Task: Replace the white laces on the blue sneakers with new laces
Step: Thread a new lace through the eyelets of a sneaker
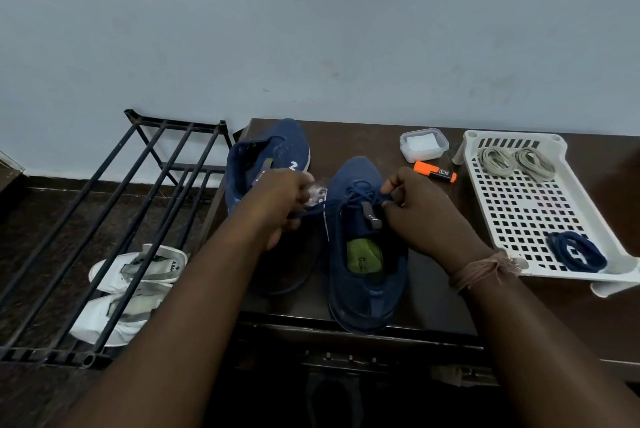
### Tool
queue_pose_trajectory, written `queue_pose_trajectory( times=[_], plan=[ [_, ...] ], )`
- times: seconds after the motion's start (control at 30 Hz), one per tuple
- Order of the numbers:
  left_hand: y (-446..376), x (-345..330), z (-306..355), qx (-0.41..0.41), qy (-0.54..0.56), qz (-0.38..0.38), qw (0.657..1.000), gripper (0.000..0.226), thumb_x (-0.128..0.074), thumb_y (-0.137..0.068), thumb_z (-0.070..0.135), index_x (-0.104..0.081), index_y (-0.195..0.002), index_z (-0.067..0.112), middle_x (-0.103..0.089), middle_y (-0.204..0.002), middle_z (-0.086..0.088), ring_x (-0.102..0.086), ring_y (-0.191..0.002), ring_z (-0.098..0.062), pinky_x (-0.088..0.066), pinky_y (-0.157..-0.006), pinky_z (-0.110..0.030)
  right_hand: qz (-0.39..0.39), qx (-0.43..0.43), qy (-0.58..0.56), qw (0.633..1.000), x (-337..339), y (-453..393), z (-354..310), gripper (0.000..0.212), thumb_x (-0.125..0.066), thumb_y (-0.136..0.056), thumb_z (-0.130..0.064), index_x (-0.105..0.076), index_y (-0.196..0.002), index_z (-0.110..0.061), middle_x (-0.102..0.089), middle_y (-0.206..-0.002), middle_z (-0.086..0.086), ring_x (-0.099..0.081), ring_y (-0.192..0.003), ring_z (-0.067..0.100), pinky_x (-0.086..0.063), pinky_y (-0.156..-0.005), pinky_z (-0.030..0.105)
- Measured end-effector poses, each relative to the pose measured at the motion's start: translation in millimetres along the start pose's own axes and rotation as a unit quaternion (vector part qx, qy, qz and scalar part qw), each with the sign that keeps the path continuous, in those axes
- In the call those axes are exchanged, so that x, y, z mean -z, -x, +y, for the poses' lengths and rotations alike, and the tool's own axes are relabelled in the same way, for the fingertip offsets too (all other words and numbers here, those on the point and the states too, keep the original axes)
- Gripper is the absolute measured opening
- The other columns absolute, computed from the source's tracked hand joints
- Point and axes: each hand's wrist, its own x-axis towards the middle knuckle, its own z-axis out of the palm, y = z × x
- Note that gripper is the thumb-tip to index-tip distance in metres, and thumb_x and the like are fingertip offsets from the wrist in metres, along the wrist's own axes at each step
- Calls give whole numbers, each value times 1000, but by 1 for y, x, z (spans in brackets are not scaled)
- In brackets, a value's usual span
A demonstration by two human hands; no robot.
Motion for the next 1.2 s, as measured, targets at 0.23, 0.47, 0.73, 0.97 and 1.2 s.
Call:
queue_pose_trajectory(
  times=[0.23,0.47,0.73,0.97,1.2],
  plan=[
    [-3,9,-4,-62,-121,-61,989,41,-63,-93,56,-69,-70,23,-64,-72,6,-54,-77,-21,-41,-72,-34,14,-53,-27,998,-2,1,-2,13,-59,-86,-12,-56,-96,-20,-63,-96,2,-59,-87,19,-46,-72,32],
    [-3,10,8,-15,260,-137,956,42,-44,-105,48,-46,-75,19,-42,-59,6,-39,-43,-5,-42,-44,-19,37,-76,-47,995,-4,2,-3,12,-58,-84,-10,-57,-93,-18,-62,-86,0,-61,-84,19,-52,-76,37],
    [6,14,-2,4,-189,-124,974,42,-69,-89,56,-73,-86,14,-44,-57,8,-35,-45,-8,-27,-44,-23,53,-86,-38,994,-8,0,1,13,-61,-85,-12,-55,-96,-18,-62,-85,-1,-56,-78,10,-41,-61,25],
    [1,12,-4,-12,-215,-62,975,40,-61,-94,57,-63,-84,18,-52,-65,3,-44,-49,-10,-35,-49,-24,61,-90,-27,994,-9,-1,2,12,-61,-84,-13,-56,-94,-17,-63,-86,0,-56,-79,12,-37,-59,23],
    [-5,0,-13,-136,-421,25,896,29,-70,-91,41,-74,-73,18,-69,-74,2,-63,-71,-12,-45,-60,-25,60,-90,-26,994,-10,-1,1,11,-61,-85,-12,-57,-93,-18,-63,-85,-1,-54,-76,7,-34,-57,19]
  ],
)
